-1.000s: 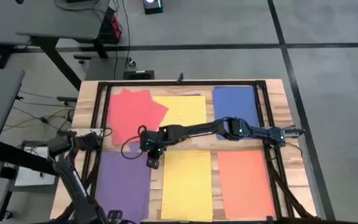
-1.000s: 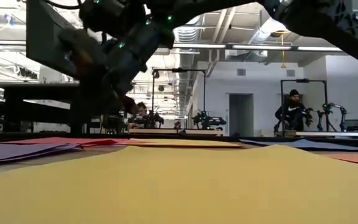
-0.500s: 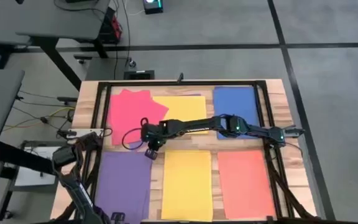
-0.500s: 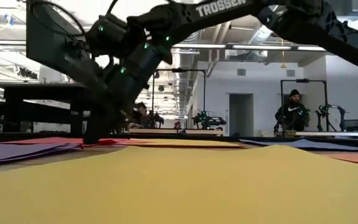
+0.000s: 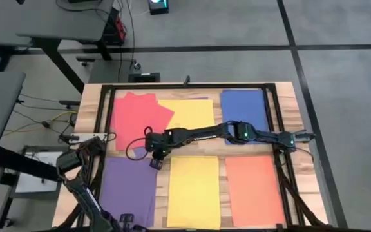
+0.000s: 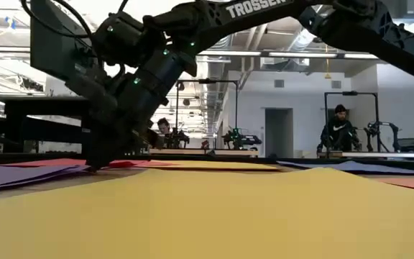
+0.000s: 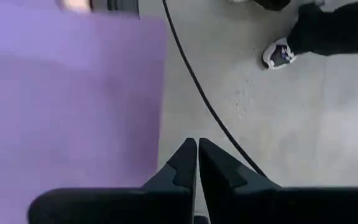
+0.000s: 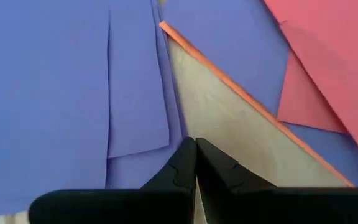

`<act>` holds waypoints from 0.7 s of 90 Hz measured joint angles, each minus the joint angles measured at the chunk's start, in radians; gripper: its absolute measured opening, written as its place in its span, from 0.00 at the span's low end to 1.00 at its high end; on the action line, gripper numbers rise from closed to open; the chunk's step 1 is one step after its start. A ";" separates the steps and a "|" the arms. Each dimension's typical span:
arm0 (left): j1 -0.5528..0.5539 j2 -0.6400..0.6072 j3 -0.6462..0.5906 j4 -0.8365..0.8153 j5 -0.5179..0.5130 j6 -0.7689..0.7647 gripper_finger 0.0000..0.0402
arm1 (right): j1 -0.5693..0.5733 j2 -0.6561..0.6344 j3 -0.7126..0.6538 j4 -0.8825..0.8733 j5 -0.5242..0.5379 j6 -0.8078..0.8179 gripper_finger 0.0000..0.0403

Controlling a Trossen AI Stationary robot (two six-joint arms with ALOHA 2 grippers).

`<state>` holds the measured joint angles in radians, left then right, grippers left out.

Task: Organize paper
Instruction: Stack the purple paper on top of the purple paper

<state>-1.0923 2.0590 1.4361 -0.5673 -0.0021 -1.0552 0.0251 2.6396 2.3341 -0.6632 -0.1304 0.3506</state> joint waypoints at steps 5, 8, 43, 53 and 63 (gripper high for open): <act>0.006 0.000 0.000 -0.006 -0.007 0.008 0.00 | 0.004 0.000 0.000 0.000 0.001 0.000 0.00; 0.009 0.000 0.000 -0.010 -0.012 0.011 0.00 | 0.008 0.000 0.000 -0.001 0.001 -0.001 0.00; 0.049 0.000 0.000 -0.022 -0.050 0.043 0.00 | 0.055 0.000 -0.001 0.004 0.000 -0.029 0.00; 0.051 0.000 0.000 -0.009 -0.052 0.017 0.00 | 0.049 0.000 -0.001 -0.004 -0.002 -0.030 0.00; 0.050 0.000 0.007 -0.021 -0.050 -0.010 0.00 | 0.031 0.000 -0.001 -0.010 -0.003 -0.035 0.00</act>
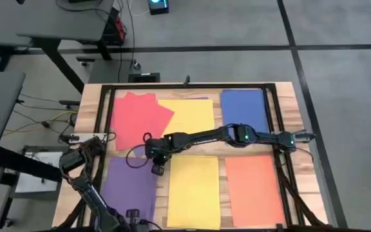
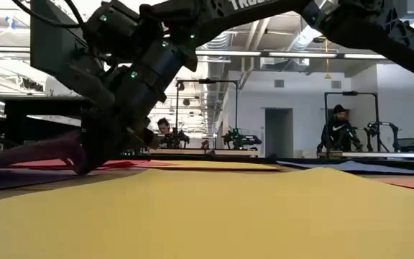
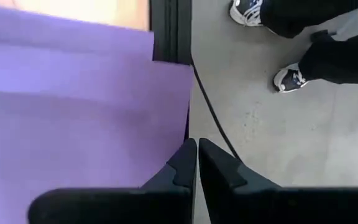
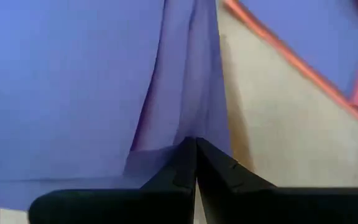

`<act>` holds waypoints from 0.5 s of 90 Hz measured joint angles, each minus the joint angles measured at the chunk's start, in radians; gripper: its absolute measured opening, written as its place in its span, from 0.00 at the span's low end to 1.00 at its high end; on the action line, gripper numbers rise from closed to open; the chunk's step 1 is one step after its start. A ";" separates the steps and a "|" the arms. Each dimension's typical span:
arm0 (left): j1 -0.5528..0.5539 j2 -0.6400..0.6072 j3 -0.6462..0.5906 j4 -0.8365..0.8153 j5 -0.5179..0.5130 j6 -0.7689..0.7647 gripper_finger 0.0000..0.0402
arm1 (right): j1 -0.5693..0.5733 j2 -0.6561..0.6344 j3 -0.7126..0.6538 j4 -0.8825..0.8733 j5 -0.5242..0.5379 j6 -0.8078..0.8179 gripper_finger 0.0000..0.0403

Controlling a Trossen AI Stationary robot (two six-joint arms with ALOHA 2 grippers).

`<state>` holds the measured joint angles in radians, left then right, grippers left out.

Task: Organize paper
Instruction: Stack the purple paper on top of the purple paper

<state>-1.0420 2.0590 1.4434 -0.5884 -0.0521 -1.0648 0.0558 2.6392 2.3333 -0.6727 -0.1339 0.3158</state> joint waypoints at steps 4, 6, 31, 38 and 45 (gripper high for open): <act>0.000 0.000 0.005 0.003 0.000 -0.003 0.00 | -0.009 0.000 0.000 0.000 0.000 0.000 0.00; 0.000 0.000 0.008 0.003 0.000 -0.003 0.00 | -0.012 0.000 0.002 -0.003 0.000 0.000 0.00; -0.001 0.000 0.016 0.000 0.002 -0.015 0.00 | -0.039 -0.005 0.005 -0.026 -0.019 -0.003 0.00; -0.001 0.000 0.016 -0.002 0.002 -0.014 0.00 | -0.040 -0.007 0.014 -0.036 -0.019 -0.003 0.00; -0.002 0.000 0.016 -0.008 0.003 -0.007 0.00 | -0.043 -0.019 0.018 -0.058 -0.022 -0.003 0.00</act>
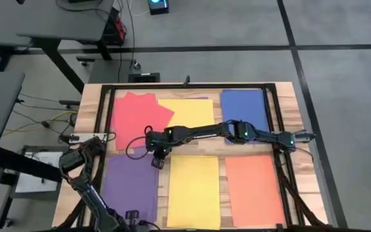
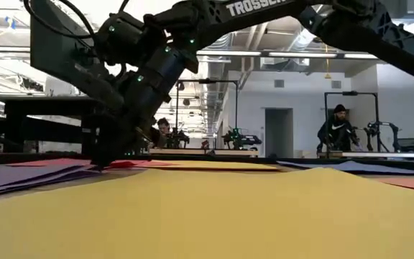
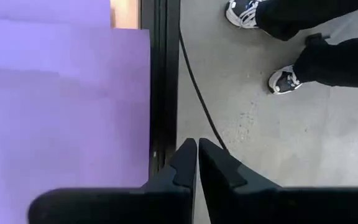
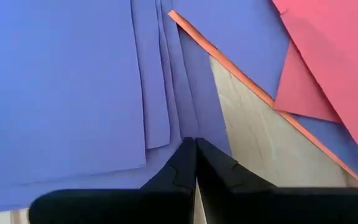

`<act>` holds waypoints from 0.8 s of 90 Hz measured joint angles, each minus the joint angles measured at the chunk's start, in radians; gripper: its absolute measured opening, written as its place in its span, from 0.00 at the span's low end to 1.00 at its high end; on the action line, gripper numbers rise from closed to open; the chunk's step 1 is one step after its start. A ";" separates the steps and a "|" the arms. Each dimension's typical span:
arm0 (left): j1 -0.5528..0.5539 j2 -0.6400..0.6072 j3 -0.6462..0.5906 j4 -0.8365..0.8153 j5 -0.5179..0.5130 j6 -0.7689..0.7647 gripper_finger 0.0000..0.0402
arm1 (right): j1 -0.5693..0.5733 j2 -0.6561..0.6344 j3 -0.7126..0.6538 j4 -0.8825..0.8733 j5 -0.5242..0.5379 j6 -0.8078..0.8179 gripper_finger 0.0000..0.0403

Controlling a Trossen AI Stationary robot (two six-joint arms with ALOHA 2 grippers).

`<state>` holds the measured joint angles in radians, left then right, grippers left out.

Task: Organize paper
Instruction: Stack the purple paper on top of the purple paper

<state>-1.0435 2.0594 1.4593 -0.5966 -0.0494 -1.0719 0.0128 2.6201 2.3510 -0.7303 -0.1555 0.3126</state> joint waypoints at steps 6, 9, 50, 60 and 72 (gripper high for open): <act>0.000 0.000 0.000 0.004 0.000 0.001 0.00 | -0.005 -0.016 -0.002 -0.017 0.004 -0.020 0.00; -0.003 0.000 0.000 0.004 0.000 0.001 0.00 | -0.009 -0.019 0.005 -0.019 0.011 -0.026 0.00; -0.006 0.001 -0.004 0.005 -0.007 0.067 0.00 | -0.035 0.030 0.002 0.006 0.060 -0.025 0.00; -0.007 0.002 -0.021 0.012 -0.009 0.077 0.00 | -0.026 0.030 0.002 0.007 0.068 -0.026 0.00; -0.007 0.002 -0.046 0.009 -0.009 0.078 0.00 | -0.013 0.031 0.002 0.006 0.075 -0.026 0.00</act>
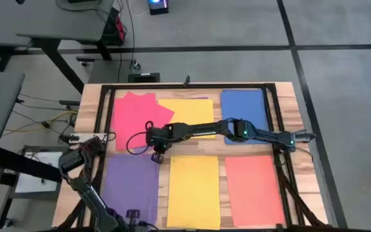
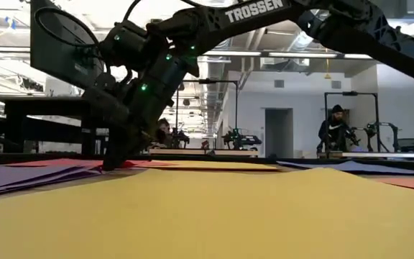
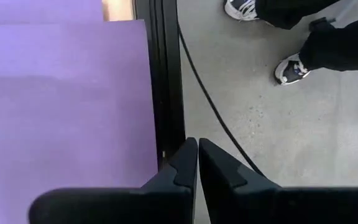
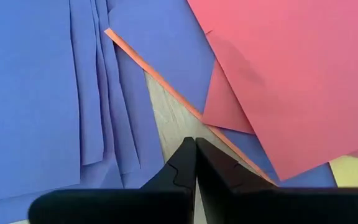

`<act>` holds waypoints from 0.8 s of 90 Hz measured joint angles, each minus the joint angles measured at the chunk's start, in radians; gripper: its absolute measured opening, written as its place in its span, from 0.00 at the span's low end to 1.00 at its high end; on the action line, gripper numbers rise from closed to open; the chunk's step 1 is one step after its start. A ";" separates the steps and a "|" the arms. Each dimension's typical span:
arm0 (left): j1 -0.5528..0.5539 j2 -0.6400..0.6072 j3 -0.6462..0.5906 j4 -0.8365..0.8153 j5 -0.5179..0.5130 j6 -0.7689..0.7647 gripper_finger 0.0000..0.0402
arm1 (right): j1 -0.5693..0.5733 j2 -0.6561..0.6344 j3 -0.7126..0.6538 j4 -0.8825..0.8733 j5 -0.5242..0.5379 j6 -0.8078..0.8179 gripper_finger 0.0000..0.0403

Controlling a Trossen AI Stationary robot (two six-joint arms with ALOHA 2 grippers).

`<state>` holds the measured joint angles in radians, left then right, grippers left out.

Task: Organize paper
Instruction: Stack the purple paper on top of the purple paper

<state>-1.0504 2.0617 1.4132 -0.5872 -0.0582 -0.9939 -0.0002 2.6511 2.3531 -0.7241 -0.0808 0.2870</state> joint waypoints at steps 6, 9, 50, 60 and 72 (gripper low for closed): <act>0.000 0.000 -0.006 0.000 0.000 0.003 0.00 | 0.009 0.000 0.000 0.000 0.002 0.000 0.00; 0.000 0.000 -0.007 0.000 0.000 0.003 0.00 | 0.013 0.000 0.000 0.000 0.003 0.000 0.00; -0.001 0.000 -0.007 -0.008 -0.019 0.003 0.00 | 0.052 0.002 0.000 -0.004 -0.018 0.001 0.00; -0.001 0.000 -0.007 -0.009 -0.030 0.006 0.00 | 0.056 0.002 -0.001 -0.004 -0.028 0.001 0.00; -0.002 0.000 -0.007 -0.012 -0.050 0.028 0.00 | 0.059 0.003 -0.001 -0.002 -0.030 0.001 0.00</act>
<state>-1.0519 2.0621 1.4059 -0.5995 -0.1082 -0.9661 0.0589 2.6541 2.3520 -0.7261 -0.1112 0.2882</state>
